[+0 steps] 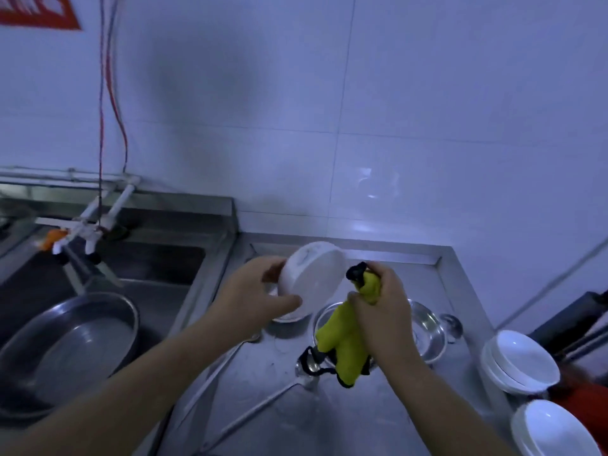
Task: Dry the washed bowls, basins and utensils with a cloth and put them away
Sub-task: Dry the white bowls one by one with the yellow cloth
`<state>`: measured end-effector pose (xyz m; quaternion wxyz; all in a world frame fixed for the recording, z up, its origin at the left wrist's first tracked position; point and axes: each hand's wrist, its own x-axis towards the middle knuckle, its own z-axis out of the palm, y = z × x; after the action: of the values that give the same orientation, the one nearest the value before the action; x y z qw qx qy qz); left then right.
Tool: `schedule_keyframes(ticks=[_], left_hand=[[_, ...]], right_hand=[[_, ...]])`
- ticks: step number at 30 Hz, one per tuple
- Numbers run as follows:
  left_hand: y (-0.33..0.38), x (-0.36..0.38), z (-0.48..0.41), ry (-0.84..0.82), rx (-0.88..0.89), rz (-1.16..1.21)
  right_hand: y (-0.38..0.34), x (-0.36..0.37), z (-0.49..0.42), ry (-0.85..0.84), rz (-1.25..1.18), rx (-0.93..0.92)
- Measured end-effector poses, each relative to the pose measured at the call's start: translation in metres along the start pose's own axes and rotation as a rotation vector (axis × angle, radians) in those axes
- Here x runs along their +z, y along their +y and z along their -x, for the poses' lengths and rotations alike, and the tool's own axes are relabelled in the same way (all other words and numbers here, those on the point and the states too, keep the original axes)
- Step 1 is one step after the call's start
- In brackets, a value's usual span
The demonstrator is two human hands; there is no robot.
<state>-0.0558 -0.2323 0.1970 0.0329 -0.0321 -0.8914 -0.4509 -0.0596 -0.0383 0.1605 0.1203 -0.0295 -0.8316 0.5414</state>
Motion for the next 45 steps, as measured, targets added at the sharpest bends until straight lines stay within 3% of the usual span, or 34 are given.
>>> schedule_keyframes(ticks=[4, 8, 9, 14, 18, 24, 29, 35, 40, 42, 45], left_hand=[[0.003, -0.002, 0.02, -0.013, -0.327, 0.385], [0.005, -0.005, 0.029, -0.011, -0.417, 0.717], [0.004, -0.007, 0.03, -0.004, -0.432, 0.763], [-0.018, -0.019, 0.028, 0.078, -0.481, 0.899], [-0.031, -0.035, 0.026, 0.079, -0.424, 0.915], [-0.039, -0.058, 0.019, 0.047, -0.371, 0.834], [-0.054, -0.087, 0.005, 0.123, -0.311, 0.628], [-0.065, -0.113, -0.001, 0.18, -0.217, 0.361], [-0.056, -0.114, 0.0, 0.098, -0.187, 0.46], [-0.05, -0.112, -0.001, 0.083, -0.189, 0.55], [-0.044, -0.116, -0.001, 0.06, -0.183, 0.674]], right_hand=[[-0.038, 0.015, 0.002, -0.075, -0.032, -0.16], [-0.06, 0.036, 0.011, -0.409, 0.017, -0.377], [-0.058, 0.038, 0.009, -0.421, 0.025, -0.412], [-0.04, 0.048, 0.004, -0.085, 0.292, -0.614], [-0.044, 0.056, 0.007, 0.02, 0.392, -0.558], [-0.065, 0.073, 0.012, 0.094, 0.409, -0.685], [-0.087, 0.06, 0.01, 0.051, 0.278, -0.348], [-0.119, 0.052, -0.009, -0.041, 0.548, -0.302], [-0.137, 0.084, 0.003, 0.008, 0.247, -0.201], [-0.134, 0.103, 0.012, -0.011, 0.189, -0.303], [-0.109, 0.119, 0.018, -0.145, 0.404, -0.676]])
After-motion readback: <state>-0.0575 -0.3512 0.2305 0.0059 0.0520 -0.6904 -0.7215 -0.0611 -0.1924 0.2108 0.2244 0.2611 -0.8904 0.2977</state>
